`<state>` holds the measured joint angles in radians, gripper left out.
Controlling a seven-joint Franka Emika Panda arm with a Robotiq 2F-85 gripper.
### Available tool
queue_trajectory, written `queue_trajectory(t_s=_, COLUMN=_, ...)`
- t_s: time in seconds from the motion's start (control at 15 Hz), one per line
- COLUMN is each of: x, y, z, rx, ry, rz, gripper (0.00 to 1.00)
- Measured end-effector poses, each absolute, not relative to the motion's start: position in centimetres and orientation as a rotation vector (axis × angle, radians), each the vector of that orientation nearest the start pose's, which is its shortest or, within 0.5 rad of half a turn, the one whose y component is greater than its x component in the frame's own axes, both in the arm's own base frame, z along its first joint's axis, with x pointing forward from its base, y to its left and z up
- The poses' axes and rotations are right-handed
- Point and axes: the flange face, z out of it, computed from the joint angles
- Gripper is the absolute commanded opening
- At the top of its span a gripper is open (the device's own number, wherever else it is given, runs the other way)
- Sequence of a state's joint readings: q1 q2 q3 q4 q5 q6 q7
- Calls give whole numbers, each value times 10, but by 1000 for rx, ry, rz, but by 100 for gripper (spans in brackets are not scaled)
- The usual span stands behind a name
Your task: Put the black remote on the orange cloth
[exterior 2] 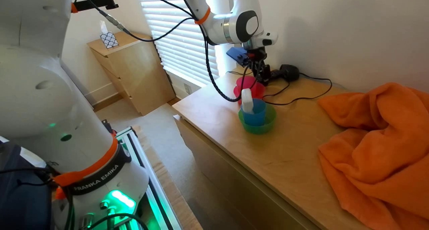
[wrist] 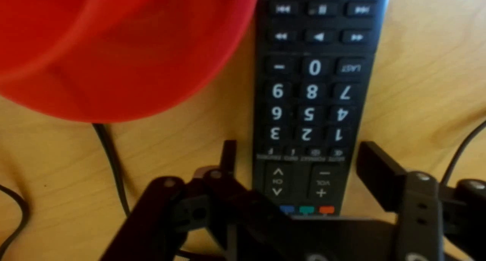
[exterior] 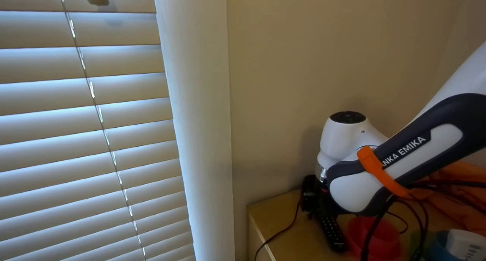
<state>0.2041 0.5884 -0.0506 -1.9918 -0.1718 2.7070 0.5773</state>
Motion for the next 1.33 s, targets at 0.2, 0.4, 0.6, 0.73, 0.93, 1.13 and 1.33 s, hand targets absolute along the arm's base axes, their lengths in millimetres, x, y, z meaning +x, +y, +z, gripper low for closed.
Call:
queue_trajectory(t_s=0.2, x=614, y=106, z=178, rx=-3170, ry=387, rz=-264, gripper=30)
queue_trajectory(t_s=0.4, x=612, y=100, z=183, rx=-3180, ry=384, rz=-259, gripper=30)
queue_trajectory(t_s=0.6, x=604, y=88, z=196, rx=-3194, ry=407, rz=-248, gripper=30)
queue_trajectory(t_s=0.73, x=595, y=86, z=210, rx=-3203, ry=409, rz=-201, gripper=30)
queue_trajectory(t_s=0.93, x=579, y=101, z=238, rx=-3169, ry=371, rz=-132, gripper=30)
queue_trajectory(t_s=1.13, x=564, y=109, z=270, rx=-3128, ry=419, rz=-141, gripper=30)
queue_trajectory(t_s=1.33, x=547, y=76, z=308, rx=-3075, ry=624, rz=-210, gripper=30)
